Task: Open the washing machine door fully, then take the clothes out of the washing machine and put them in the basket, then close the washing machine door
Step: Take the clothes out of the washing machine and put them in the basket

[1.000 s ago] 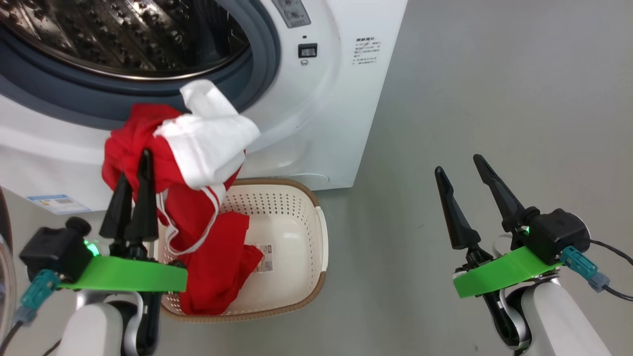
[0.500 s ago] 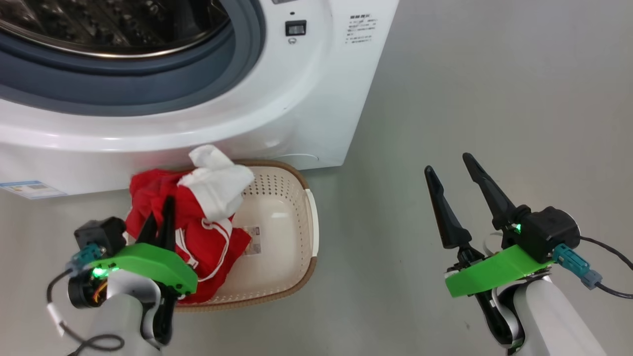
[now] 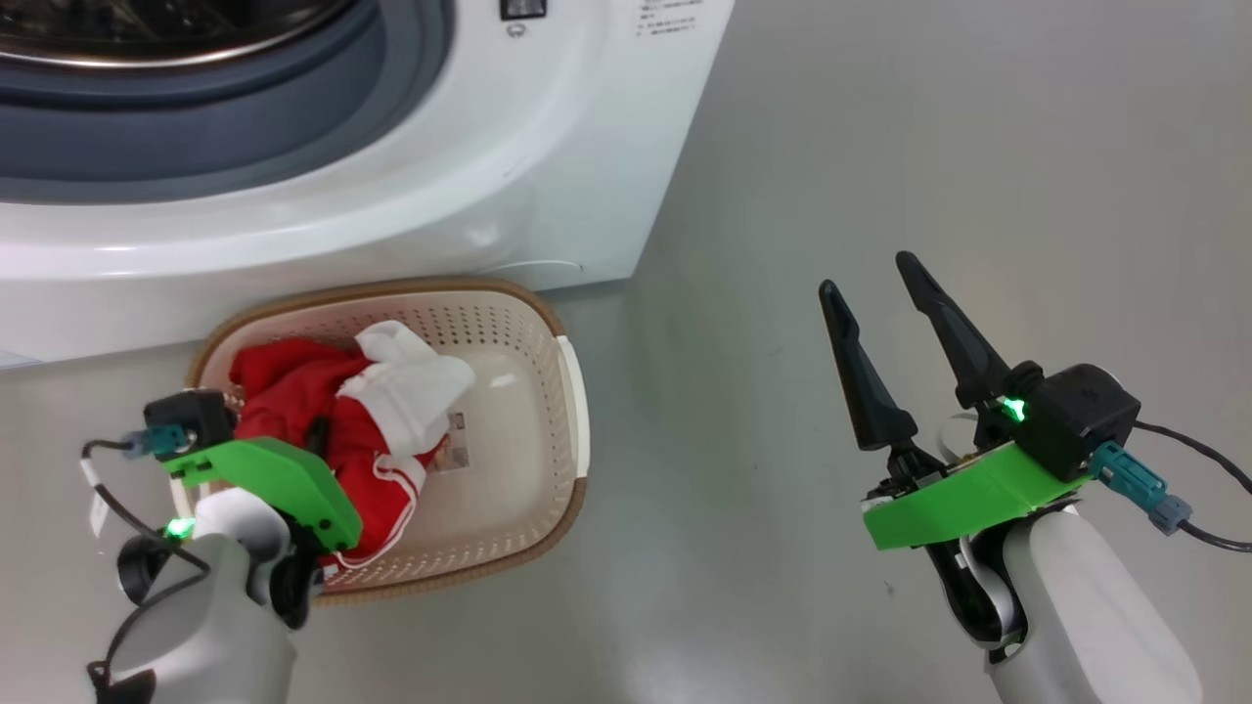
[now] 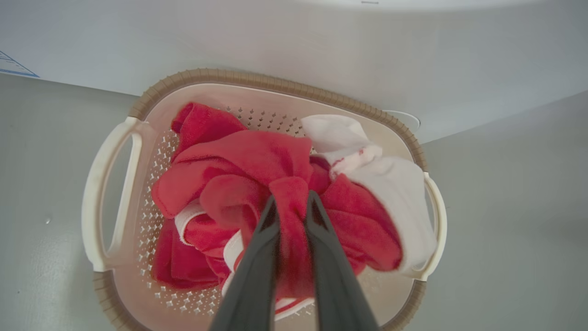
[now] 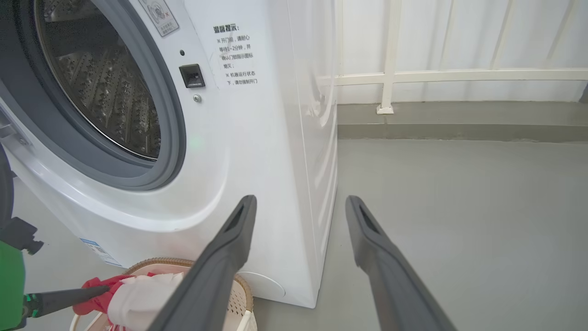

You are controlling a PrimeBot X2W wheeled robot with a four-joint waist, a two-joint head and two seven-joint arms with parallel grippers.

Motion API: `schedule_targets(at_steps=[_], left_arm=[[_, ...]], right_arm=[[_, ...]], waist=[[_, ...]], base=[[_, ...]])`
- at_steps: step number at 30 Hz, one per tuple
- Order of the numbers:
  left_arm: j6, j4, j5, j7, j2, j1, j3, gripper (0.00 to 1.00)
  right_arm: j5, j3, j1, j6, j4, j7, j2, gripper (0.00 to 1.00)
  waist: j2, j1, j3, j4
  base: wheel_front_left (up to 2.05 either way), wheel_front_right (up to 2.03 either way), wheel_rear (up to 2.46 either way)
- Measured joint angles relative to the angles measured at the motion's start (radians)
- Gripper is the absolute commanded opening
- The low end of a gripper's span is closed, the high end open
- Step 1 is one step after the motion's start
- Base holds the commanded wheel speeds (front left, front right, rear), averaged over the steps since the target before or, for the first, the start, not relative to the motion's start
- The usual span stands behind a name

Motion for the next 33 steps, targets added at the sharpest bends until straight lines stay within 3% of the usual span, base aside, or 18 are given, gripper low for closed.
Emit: schedule_targets(at_steps=[12, 13, 17, 19, 20, 29, 33], left_arm=[[-0.007, 0.096, 0.014, 0.044, 0.054, -0.04, -0.03, 0.0], [-0.007, 0.099, 0.014, 0.05, 0.056, -0.04, -0.031, 0.05], [-0.007, 0.104, 0.014, 0.053, 0.064, -0.037, -0.039, 0.47], [-0.007, 0.107, 0.015, 0.047, 0.065, -0.037, -0.044, 0.96], [-0.007, 0.107, 0.015, 0.032, 0.065, -0.037, -0.046, 1.0], [-0.016, 0.068, 0.017, -0.166, 0.058, -0.021, -0.087, 1.0], [-0.016, 0.038, 0.018, -0.206, 0.05, 0.009, -0.086, 1.0]], right_arm=[[0.012, 0.013, -0.02, 0.0, -0.007, 0.0, 0.0, 1.0], [0.012, 0.013, -0.02, 0.0, -0.006, 0.0, 0.0, 1.0], [0.013, 0.013, -0.02, 0.0, -0.005, 0.0, 0.0, 1.0], [0.013, 0.011, -0.02, 0.0, -0.004, 0.0, 0.0, 1.0], [0.013, 0.009, -0.02, 0.0, -0.003, 0.0, 0.0, 1.0], [0.001, -0.038, -0.019, 0.0, 0.022, 0.0, 0.001, 1.0], [-0.016, -0.057, -0.012, 0.0, 0.033, 0.0, 0.001, 1.0]], waist=[[0.0, 0.0, 0.066, -0.071], [0.0, 0.0, 0.069, -0.077], [0.0, 0.0, 0.071, -0.093], [0.0, 0.0, 0.065, -0.095], [0.0, 0.0, 0.062, -0.095], [0.0, 0.0, 0.011, -0.071], [0.0, 0.0, -0.02, -0.047]], base=[[0.0, 0.0, 0.0], [0.0, 0.0, 0.0], [0.0, 0.0, 0.0], [0.0, 0.0, 0.0], [0.0, 0.0, 0.0], [0.0, 0.0, 0.0], [0.0, 0.0, 0.0]])
